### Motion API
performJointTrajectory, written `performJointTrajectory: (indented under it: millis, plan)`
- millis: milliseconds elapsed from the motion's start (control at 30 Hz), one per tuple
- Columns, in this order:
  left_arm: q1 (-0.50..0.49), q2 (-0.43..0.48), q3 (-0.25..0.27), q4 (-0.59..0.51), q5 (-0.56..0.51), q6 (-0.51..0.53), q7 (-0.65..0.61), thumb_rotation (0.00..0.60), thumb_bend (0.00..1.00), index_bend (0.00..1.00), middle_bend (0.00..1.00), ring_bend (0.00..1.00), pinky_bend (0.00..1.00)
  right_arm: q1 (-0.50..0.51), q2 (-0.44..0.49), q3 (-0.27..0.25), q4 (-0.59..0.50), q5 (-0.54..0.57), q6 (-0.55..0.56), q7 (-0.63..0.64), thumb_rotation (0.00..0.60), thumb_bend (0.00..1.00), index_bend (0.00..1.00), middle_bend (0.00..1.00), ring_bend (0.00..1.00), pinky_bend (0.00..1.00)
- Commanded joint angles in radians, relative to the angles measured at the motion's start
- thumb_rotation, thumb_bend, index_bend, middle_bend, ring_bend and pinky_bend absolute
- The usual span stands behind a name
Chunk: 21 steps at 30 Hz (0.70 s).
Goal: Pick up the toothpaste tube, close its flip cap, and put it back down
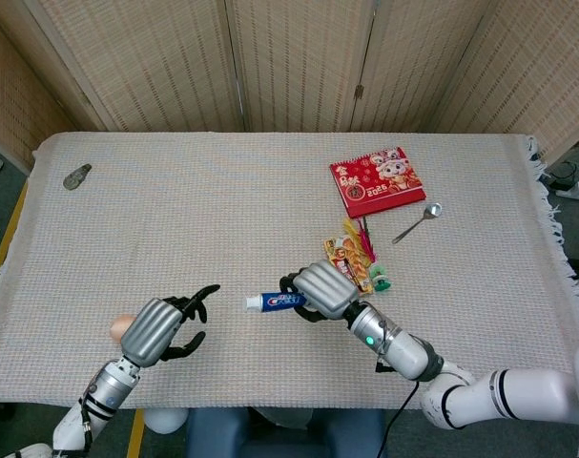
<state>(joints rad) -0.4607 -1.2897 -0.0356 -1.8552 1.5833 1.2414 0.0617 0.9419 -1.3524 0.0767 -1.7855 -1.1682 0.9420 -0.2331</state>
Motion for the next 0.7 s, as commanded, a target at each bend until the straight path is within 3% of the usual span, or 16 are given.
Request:
performJointTrajectory:
  millis: [33, 200, 267, 433, 500, 700]
  plan:
    - [0.027, 0.024, -0.034, -0.014, -0.039, 0.047, -0.125, 0.600, 0.30, 0.12, 0.21, 0.20, 0.26, -0.063, -0.051, -0.016, 0.068, -0.099, 0.040, 0.115, 0.600, 0.76, 0.71, 0.58, 0.68, 0.56]
    - [0.032, 0.063, -0.064, -0.073, -0.082, 0.043, -0.308, 0.599, 0.22, 0.11, 0.09, 0.07, 0.08, -0.100, -0.100, -0.019, 0.111, -0.159, 0.063, 0.211, 0.600, 0.76, 0.71, 0.58, 0.68, 0.56]
    - [0.033, 0.062, -0.076, -0.070, -0.080, 0.056, -0.317, 0.551, 0.17, 0.10, 0.07, 0.05, 0.05, -0.108, -0.121, -0.020, 0.126, -0.175, 0.067, 0.233, 0.600, 0.76, 0.71, 0.58, 0.68, 0.56]
    - [0.029, 0.049, -0.086, -0.075, -0.072, 0.061, -0.342, 0.307, 0.12, 0.09, 0.04, 0.01, 0.00, -0.121, -0.175, -0.010, 0.146, -0.205, 0.075, 0.270, 0.600, 0.76, 0.71, 0.58, 0.68, 0.56]
    - [0.026, 0.044, -0.085, -0.073, -0.062, 0.060, -0.342, 0.246, 0.10, 0.09, 0.04, 0.01, 0.00, -0.122, -0.195, -0.003, 0.146, -0.208, 0.073, 0.280, 0.600, 0.76, 0.71, 0.58, 0.68, 0.56]
    - [0.022, 0.014, -0.080, -0.086, -0.061, 0.054, -0.295, 0.217, 0.09, 0.09, 0.04, 0.01, 0.00, -0.123, -0.251, 0.026, 0.153, -0.198, 0.061, 0.312, 0.600, 0.76, 0.71, 0.58, 0.68, 0.56]
